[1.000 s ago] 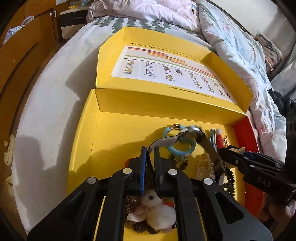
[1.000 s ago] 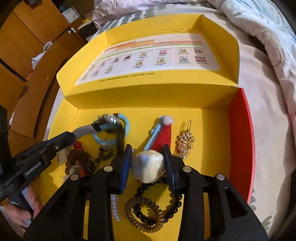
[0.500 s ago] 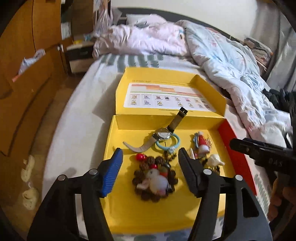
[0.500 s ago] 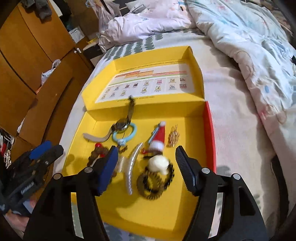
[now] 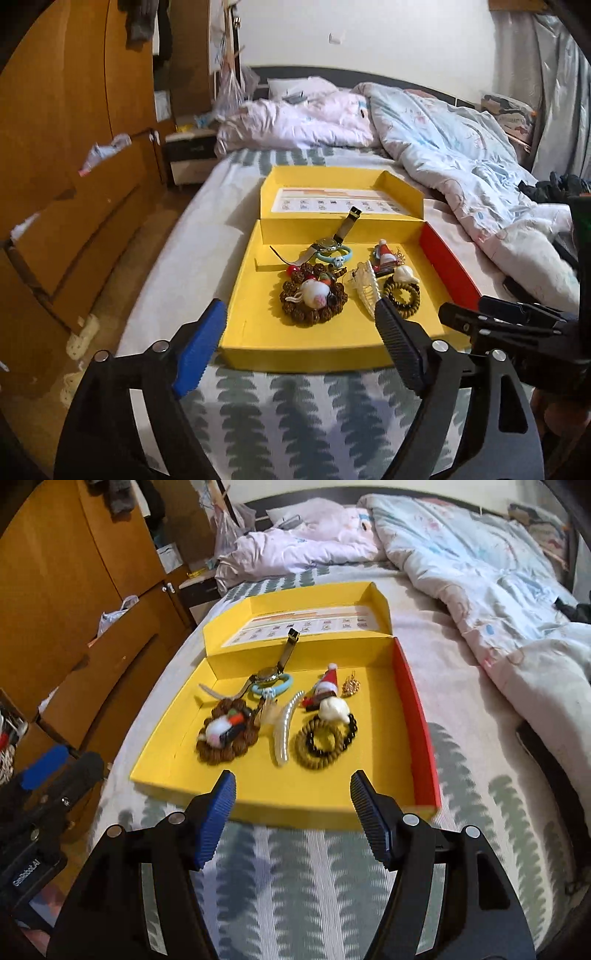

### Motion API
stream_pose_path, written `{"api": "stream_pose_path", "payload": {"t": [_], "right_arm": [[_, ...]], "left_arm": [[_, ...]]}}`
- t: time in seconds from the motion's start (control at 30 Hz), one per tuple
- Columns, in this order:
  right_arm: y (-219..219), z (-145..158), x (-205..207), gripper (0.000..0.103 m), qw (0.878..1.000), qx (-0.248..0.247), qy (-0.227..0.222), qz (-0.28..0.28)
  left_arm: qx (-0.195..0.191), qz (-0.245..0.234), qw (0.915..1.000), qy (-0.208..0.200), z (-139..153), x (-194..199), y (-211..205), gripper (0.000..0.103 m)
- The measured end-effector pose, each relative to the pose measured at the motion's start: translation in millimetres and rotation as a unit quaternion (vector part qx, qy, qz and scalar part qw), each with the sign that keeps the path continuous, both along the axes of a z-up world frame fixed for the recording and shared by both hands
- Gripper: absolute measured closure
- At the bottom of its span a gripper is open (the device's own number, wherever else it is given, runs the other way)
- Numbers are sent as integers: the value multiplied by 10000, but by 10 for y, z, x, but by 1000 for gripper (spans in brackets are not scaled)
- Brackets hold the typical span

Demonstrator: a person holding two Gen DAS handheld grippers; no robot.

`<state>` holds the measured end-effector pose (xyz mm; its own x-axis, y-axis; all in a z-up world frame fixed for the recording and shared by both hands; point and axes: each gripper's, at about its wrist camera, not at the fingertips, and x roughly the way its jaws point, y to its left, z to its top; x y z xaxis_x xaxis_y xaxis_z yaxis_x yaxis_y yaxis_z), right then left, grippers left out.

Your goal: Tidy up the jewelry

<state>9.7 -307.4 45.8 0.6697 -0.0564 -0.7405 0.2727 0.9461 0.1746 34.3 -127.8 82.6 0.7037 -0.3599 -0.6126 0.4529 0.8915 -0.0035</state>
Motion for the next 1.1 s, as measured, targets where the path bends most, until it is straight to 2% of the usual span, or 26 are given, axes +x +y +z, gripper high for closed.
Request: {"api": "stream_pose_path", "payload": {"t": [0.13,0.23,0.53,0.87,1.1], "right_arm": [[114,-94,-235,27,9999,-124,-29,-94],[177,-158,-357,24,9999,-125,-30,-104],[357,-208,-466,23,9984,-567,56,21],[396,-307,-564,23,9973,-688,225,76],[440,-300,-548,23,9972,-719,186,127]], "left_arm": [[15,37,9999,-158,-36,-165,43,18],[23,157,9998,-121,-75,-234,100,18],[194,299,9993,-112,-157,-395,156,16],[489,296,9979,-320,-223,-520,188,14],[477,252,9977,-404,-205,-555,180,9]]}}
